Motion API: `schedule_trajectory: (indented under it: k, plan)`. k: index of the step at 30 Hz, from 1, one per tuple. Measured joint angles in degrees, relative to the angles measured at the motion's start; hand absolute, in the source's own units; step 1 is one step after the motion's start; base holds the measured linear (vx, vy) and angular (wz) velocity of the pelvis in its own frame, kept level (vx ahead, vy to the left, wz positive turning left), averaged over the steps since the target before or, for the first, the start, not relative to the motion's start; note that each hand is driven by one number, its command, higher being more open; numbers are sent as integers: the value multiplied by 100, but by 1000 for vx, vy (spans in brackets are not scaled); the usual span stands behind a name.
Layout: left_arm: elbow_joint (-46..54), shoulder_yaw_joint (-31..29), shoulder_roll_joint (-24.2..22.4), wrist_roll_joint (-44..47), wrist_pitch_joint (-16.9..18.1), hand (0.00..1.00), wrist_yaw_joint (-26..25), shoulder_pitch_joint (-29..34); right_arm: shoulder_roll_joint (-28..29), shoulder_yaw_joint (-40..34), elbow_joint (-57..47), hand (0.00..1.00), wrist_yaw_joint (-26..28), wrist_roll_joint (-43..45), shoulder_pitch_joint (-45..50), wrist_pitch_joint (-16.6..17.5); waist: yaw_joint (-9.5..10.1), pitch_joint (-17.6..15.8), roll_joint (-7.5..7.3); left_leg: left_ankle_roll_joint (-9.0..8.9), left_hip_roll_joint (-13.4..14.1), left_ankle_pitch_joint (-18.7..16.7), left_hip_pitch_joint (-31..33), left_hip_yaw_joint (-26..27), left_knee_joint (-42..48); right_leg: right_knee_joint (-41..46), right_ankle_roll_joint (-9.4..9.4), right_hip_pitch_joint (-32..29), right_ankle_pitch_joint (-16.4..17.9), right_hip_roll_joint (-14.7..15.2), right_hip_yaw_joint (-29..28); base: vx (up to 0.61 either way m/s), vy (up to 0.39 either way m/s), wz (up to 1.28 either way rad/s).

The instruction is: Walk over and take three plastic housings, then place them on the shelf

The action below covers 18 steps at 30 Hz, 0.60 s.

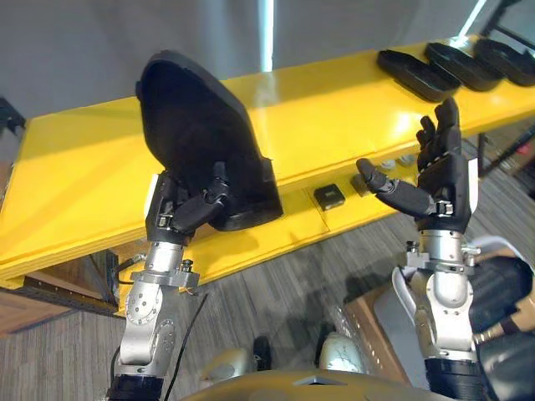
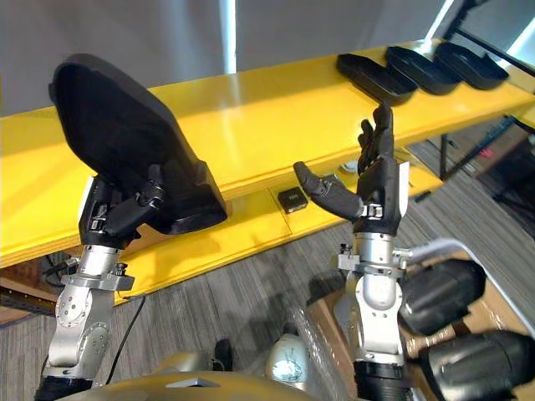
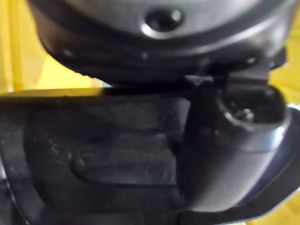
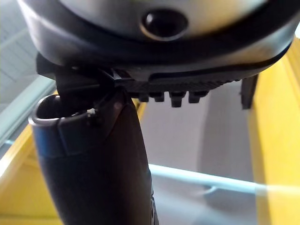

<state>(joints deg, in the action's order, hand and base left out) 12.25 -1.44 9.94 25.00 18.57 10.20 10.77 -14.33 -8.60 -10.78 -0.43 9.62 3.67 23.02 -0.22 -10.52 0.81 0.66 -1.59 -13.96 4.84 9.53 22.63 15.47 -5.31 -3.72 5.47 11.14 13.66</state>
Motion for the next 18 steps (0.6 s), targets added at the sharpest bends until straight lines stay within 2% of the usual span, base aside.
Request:
schedule_trajectory:
  k: [1,2,4,5,6,7,10,12,18]
  plan:
    - [-139,-25,-64,-14,-48,0,2,-2,-133,-3,46,100,50,22,-8,4,-47,-5,127,-331,326,-71,291,269,832,-336,14,382,-199,-92,326,185,-135,84]
    - [-289,5,-75,-14,-114,0,53,15,-161,-17,180,100,35,30,-47,35,11,4,123,-375,538,-129,589,548,1299,-582,-1,647,-236,-102,496,177,-116,79]
    - [-344,85,-80,-14,-175,0,148,63,-134,-72,320,100,-63,23,-140,112,88,2,161,-417,674,-168,718,540,912,-780,-7,889,-240,-89,598,179,-88,35]
    - [-343,233,-130,-20,-206,0,280,96,-136,-172,432,100,-183,-3,-165,158,102,36,263,-549,839,359,668,442,30,-847,-17,1030,-245,-133,721,220,-35,31]
    - [-342,306,-142,-20,-211,0,320,98,-134,-209,458,100,-247,-9,-161,159,97,97,362,-506,922,882,629,508,-173,-847,-46,1072,-225,-140,732,240,27,25]
    - [-340,397,-137,-25,-228,0,374,83,-97,-221,513,100,-372,-19,-171,176,88,114,371,-238,808,984,472,584,-365,-835,-86,1085,-218,-38,707,182,126,1]
    - [-268,505,-45,-26,-268,0,560,14,-38,-224,533,100,-597,-22,-187,268,-8,100,253,26,426,1181,89,808,-1104,-833,-173,1072,-274,270,630,199,146,-11]
    - [-263,527,16,-67,-450,0,703,2,204,-264,532,100,-668,-12,-174,272,-31,144,180,115,282,1242,-209,983,-1510,-850,-245,1087,-320,342,554,130,76,-31]
    - [-54,889,269,-344,-839,0,771,-316,365,-278,529,100,-664,11,57,242,-187,242,41,114,209,1302,-349,1083,-1836,-876,-310,1022,-366,367,465,62,22,-10]
